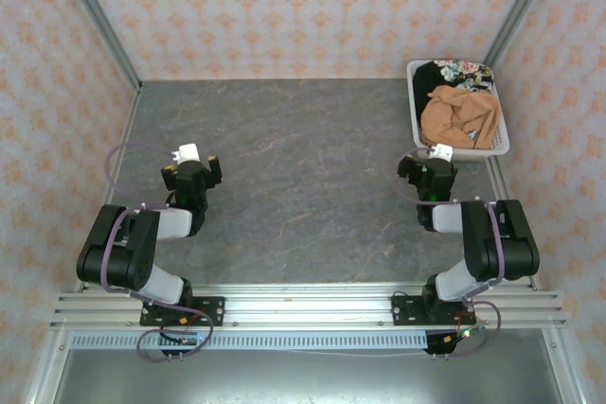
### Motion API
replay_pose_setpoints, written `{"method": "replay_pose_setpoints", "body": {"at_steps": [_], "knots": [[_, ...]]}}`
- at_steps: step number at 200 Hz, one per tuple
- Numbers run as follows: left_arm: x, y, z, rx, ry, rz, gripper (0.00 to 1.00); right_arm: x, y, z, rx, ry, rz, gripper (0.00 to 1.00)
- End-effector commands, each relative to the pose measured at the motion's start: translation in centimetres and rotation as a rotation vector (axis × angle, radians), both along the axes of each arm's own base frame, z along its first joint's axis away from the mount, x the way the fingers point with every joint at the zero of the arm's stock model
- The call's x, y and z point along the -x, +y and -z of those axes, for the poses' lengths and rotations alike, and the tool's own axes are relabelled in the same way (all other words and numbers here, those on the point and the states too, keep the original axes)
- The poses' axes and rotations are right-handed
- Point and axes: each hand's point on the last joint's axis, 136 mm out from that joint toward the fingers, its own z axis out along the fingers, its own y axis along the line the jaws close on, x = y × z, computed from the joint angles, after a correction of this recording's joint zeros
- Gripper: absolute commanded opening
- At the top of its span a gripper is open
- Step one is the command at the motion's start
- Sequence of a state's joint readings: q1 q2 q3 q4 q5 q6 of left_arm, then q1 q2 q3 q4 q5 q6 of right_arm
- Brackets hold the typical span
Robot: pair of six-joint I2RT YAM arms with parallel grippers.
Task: Fold and stack the t-shirts
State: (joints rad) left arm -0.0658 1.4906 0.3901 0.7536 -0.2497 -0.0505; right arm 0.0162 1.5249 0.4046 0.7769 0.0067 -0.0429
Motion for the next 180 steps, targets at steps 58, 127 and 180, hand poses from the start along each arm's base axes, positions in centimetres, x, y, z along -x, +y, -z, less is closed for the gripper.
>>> {"method": "replay_pose_setpoints", "body": {"at_steps": [58,127,180], "knots": [[-0.6,0.0,-1.0,-0.019,-0.029,0.000,1.00,-0.4,0.0,-0.7,0.001,-0.018,-0.003,0.99],[-0.6,0.0,-1.0,-0.018,-0.030,0.001,1.00,-0.3,-0.1,-0.8,0.003,-0.023,0.001,0.99],[0.8,-1.0,-5.6,-0.103,-0.070,-0.011,1.00,2.0,0.2,-7.0,0.090,-0.130,0.069,0.99]]}}
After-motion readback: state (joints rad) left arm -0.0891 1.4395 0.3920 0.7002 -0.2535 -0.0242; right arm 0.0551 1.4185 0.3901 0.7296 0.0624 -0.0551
